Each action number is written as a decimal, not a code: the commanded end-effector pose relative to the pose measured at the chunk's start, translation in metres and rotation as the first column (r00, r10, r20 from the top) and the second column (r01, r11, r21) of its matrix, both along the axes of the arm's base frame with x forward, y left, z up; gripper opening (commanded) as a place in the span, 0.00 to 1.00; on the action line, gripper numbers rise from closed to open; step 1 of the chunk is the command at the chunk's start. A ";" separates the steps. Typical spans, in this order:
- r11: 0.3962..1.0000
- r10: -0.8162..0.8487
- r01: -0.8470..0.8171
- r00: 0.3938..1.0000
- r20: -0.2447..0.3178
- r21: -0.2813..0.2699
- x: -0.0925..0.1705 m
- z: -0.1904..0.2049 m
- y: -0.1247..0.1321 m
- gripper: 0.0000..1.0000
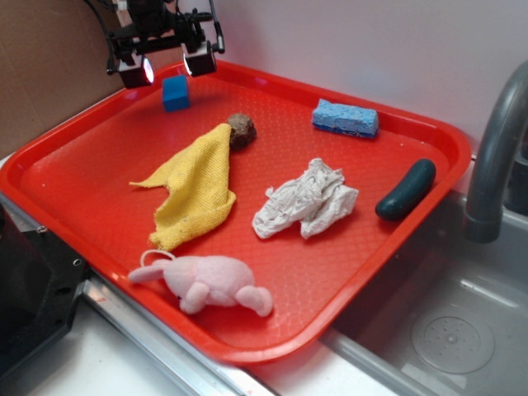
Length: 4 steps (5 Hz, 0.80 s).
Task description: Grab the blue block.
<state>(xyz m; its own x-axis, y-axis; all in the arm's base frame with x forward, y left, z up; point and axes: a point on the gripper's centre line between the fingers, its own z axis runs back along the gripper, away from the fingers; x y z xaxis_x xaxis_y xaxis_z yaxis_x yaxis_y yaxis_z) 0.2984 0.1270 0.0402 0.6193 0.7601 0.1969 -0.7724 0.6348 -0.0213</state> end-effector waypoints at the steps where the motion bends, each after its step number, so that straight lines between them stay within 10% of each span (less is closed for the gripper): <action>1: 0.999 0.033 -0.033 0.999 -0.017 0.009 -0.022 -0.016 0.015 1.00; 2: 1.000 0.017 -0.017 0.999 -0.028 0.006 -0.027 -0.016 0.014 0.00; 4: 0.979 -0.199 0.196 0.979 -0.053 -0.057 -0.038 0.038 -0.001 0.00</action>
